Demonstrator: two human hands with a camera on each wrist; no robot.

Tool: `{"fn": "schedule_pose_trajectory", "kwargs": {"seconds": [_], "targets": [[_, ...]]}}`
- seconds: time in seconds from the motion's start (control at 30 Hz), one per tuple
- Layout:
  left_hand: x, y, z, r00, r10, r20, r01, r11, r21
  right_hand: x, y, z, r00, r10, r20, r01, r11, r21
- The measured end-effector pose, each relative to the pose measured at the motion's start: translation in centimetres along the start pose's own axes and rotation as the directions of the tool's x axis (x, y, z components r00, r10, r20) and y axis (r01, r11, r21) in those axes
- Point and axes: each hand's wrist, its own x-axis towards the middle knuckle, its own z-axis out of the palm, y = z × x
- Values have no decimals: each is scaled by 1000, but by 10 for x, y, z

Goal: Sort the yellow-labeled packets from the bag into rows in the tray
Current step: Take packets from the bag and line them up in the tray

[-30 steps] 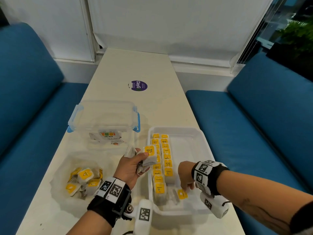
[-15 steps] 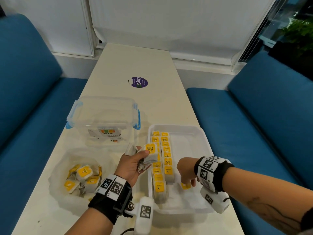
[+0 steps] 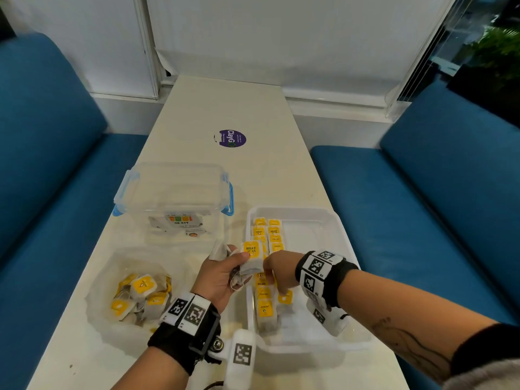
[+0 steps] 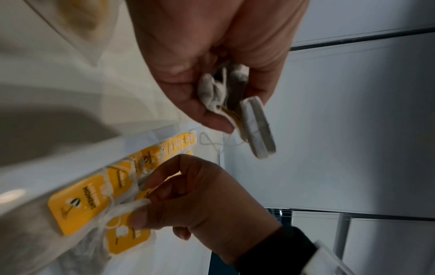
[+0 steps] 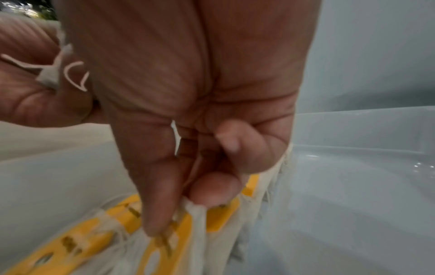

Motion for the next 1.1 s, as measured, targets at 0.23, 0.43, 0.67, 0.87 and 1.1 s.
{"fn": "schedule_pose_trajectory", "kwargs": {"seconds": [0.23, 0.43, 0.67, 0.87, 1.1], "targets": [[-2, -7, -4, 999, -30, -22, 32, 997, 70, 4, 13, 3, 984, 29, -177, 1, 986, 170], [1, -12, 2, 1000, -25, -10, 26, 991, 129, -36, 22, -26, 929, 123, -348, 202, 617, 760], [2, -20, 15, 999, -34, 41, 25, 979, 204, -60, 27, -22, 938, 41, -344, 264, 559, 786], [6, -16, 11, 1000, 3, 21, -4, 997, 71, -64, 45, -9, 951, 118, -284, 157, 607, 779], [7, -8, 3, 995, 8, -95, -1, 997, 76, -62, 37, 17, 999, 14, 29, -29, 798, 602]]}}
